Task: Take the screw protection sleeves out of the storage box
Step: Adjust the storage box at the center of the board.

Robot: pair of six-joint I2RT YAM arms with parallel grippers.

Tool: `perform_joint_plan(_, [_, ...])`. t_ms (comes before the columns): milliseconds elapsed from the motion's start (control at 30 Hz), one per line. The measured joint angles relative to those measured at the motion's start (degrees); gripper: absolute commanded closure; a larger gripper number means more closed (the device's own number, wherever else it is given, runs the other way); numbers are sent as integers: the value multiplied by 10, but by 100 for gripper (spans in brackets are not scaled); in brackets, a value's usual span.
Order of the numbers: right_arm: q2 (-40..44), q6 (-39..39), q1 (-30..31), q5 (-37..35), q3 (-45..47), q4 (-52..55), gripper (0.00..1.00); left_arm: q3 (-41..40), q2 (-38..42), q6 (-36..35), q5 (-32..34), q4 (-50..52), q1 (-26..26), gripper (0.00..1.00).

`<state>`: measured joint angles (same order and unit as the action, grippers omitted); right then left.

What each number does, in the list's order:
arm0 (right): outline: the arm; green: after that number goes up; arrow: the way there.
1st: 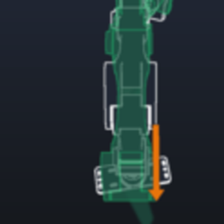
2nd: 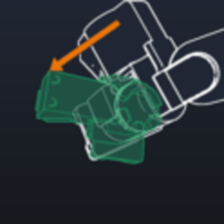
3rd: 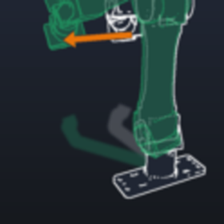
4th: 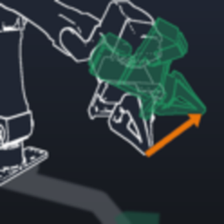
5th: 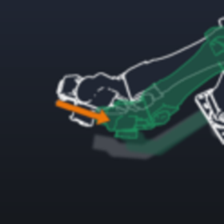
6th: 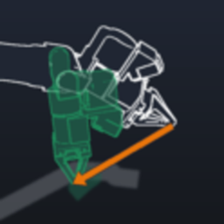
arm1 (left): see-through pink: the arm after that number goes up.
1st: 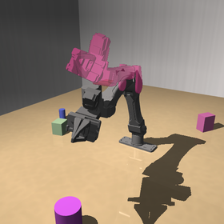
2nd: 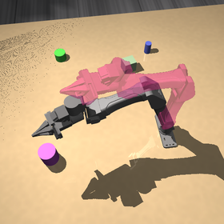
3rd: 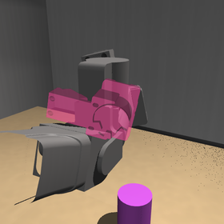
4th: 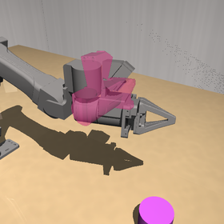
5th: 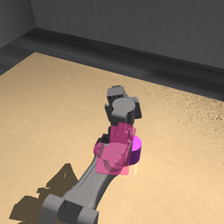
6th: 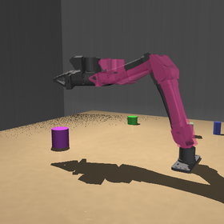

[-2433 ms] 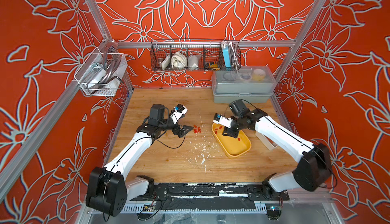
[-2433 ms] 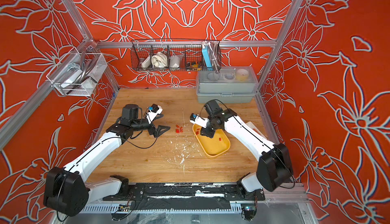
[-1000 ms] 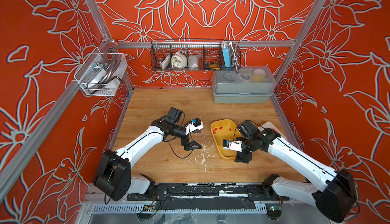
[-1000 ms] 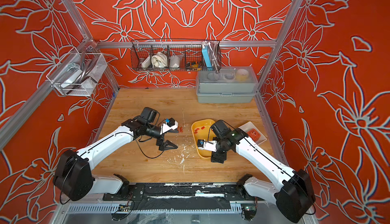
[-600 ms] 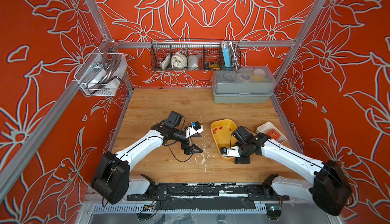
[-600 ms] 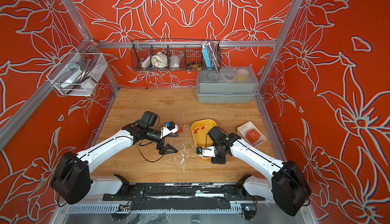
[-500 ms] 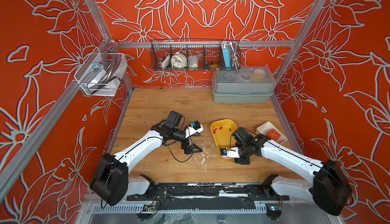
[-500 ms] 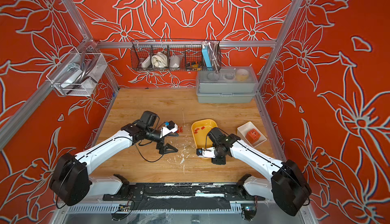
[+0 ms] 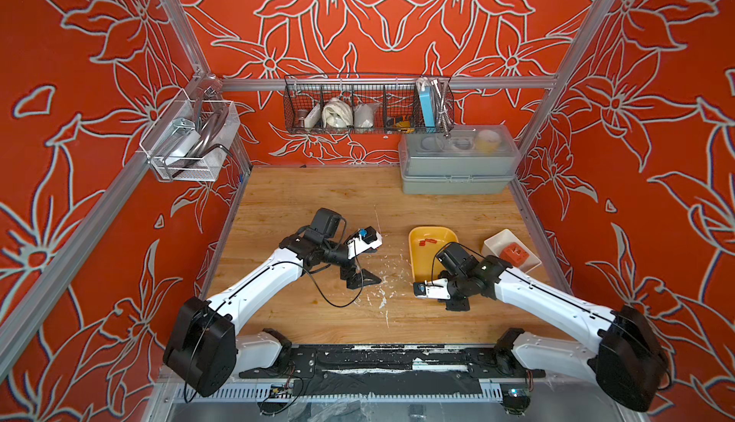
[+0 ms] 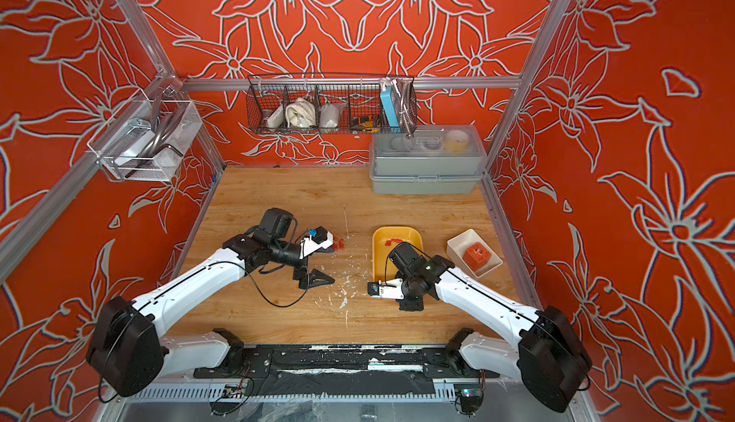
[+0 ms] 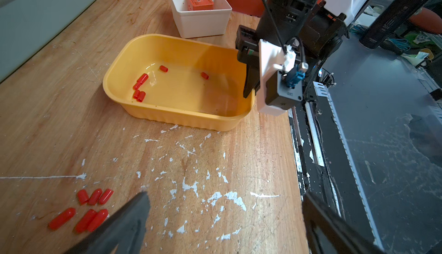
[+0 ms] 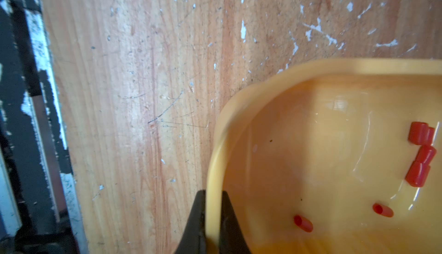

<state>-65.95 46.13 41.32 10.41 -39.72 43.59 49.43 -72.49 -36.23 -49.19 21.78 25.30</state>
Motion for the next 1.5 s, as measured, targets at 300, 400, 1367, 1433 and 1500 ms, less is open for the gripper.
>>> perform_joint_plan(300, [-11, -26, 0, 49, -104, 109, 100, 0, 1, -9, 11, 16, 0, 2])
perform_joint_plan(400, [-39, -32, 0, 67, -138, 147, 100, 1, 1, -10, 15, 19, -1, 2])
perform_joint_plan(1367, [-141, -20, -14, 102, -255, 241, 100, 1, 11, -6, 37, 21, -7, 2])
perform_joint_plan(1433, [-135, -15, -11, 96, -226, 219, 100, 1, 11, -1, 40, 18, -9, 2])
perform_joint_plan(1500, [-130, -7, -8, 87, -192, 193, 100, 1, 11, 3, 43, 16, -12, 2])
